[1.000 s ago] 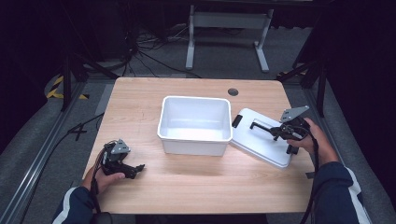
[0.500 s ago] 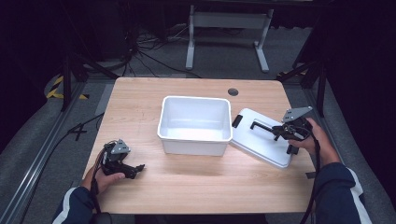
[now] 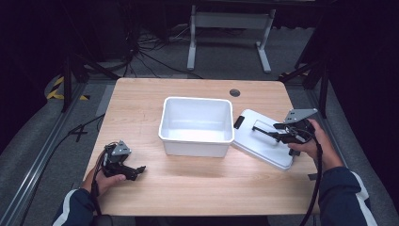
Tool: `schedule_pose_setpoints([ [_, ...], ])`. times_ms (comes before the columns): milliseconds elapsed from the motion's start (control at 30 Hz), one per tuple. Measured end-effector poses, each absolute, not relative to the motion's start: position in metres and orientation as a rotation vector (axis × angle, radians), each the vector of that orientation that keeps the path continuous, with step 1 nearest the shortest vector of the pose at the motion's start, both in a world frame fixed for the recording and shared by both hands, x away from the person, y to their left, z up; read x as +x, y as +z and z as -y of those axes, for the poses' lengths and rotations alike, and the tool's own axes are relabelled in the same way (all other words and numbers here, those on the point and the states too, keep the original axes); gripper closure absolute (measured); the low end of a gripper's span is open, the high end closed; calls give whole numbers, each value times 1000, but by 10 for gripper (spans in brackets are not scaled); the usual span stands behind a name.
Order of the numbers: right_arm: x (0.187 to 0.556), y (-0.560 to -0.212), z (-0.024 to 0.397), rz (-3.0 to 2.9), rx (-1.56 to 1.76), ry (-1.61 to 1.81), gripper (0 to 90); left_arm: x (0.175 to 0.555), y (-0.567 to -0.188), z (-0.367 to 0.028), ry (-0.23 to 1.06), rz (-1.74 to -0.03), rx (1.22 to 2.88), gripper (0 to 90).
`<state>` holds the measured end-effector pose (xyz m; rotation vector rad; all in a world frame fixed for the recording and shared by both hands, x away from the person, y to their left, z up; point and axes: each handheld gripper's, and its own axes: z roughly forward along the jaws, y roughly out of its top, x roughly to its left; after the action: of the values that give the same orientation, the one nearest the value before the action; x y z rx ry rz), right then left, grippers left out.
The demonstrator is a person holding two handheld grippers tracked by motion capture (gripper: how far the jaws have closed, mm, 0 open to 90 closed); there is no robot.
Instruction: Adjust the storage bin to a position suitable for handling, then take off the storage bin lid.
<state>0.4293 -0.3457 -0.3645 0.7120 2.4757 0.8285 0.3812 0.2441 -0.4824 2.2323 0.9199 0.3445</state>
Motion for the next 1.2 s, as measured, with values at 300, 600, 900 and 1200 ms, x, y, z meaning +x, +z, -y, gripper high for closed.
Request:
schedule_pose_setpoints([
  [300, 410, -360, 351, -2425, 763, 850, 496, 381, -482, -244, 344, -917, 2234, 5],
  [600, 385, -364, 366, -2335, 820, 890, 382, 382, -482, -244, 343, -909, 2238, 3],
  [900, 351, -386, 375, -2300, 837, 945, 290, 382, -482, -244, 345, -910, 2238, 4],
  [1200, 326, -421, 382, -2236, 910, 976, 231, 382, -482, -244, 344, -910, 2238, 4],
])
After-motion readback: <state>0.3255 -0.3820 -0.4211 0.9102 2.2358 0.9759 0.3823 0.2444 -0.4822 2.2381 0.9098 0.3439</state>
